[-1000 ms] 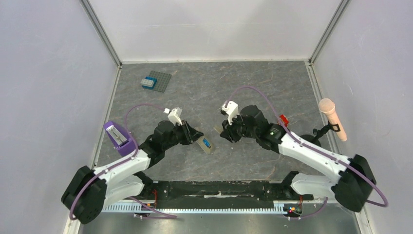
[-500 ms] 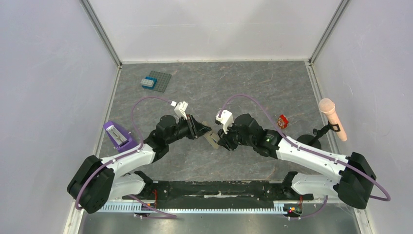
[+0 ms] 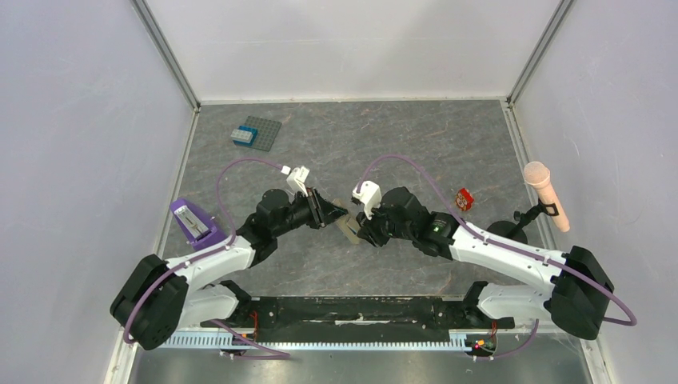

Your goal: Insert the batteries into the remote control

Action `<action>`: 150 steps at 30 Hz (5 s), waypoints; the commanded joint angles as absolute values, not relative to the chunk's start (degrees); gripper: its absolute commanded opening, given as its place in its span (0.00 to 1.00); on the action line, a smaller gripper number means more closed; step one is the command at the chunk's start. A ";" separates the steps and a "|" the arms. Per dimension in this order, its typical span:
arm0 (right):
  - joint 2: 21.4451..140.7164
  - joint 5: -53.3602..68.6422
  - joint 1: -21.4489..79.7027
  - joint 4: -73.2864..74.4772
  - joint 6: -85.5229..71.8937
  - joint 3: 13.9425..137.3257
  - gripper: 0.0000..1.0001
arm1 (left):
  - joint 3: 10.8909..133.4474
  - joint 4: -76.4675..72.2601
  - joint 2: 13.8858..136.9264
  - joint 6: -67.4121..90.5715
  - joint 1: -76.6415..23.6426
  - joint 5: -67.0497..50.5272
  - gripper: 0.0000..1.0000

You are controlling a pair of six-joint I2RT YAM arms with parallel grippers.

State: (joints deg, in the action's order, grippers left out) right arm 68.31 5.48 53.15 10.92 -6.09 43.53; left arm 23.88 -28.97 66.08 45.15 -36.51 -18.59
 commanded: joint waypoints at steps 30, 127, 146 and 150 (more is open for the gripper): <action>64.65 6.07 53.44 4.50 -7.88 42.01 0.17 | 25.31 -35.44 67.72 47.64 -37.15 -18.59 0.02; 43.32 -5.63 47.90 6.36 -52.82 41.64 0.92 | 19.53 -43.15 54.54 87.75 -37.22 -12.82 0.02; 43.00 -1.95 47.90 -1.99 -60.01 36.58 0.78 | 17.93 -46.72 51.58 94.08 -37.36 -11.21 0.02; 43.59 -1.27 47.90 -3.13 -60.03 35.91 0.74 | 18.02 -47.89 51.94 94.38 -37.30 -11.59 0.02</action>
State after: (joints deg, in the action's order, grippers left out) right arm 43.20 -2.15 47.88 0.60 -59.11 36.73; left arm 17.80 -42.59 52.47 91.88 -37.10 -12.08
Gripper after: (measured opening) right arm 0.758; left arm 0.314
